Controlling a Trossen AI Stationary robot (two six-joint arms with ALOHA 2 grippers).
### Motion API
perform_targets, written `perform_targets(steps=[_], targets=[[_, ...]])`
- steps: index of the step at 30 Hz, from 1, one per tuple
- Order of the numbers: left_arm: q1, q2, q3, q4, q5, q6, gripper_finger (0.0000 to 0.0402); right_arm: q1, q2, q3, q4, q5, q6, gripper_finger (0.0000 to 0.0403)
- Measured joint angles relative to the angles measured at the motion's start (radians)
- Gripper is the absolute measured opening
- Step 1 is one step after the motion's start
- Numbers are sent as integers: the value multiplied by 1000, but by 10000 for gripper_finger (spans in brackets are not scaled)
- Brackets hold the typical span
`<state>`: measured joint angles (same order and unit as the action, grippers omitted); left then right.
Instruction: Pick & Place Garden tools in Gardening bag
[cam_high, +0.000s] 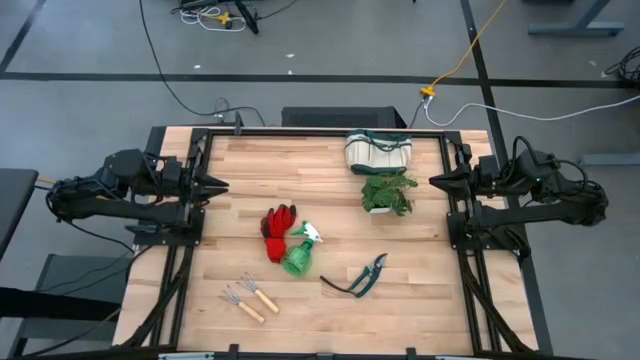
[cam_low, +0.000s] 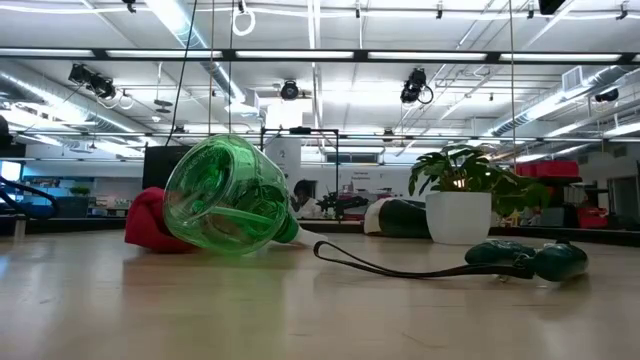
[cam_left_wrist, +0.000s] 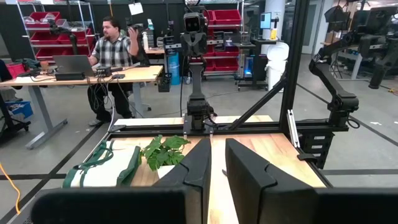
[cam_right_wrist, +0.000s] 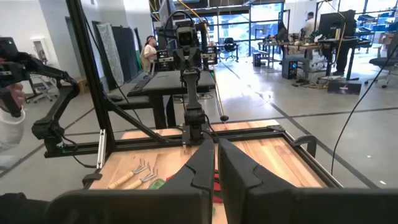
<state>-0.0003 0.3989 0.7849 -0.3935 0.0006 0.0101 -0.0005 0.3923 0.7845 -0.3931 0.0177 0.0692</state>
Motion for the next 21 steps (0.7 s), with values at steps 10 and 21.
perform_targets(steps=[10, 21], targets=[[0, 0, 0, 0, 0, 0, 55, 0, 0, 0, 1, 1, -45, 25], [0, 0, 0, 0, 0, 0, 55, 0, 0, 0, 11, 0, 1, 25]])
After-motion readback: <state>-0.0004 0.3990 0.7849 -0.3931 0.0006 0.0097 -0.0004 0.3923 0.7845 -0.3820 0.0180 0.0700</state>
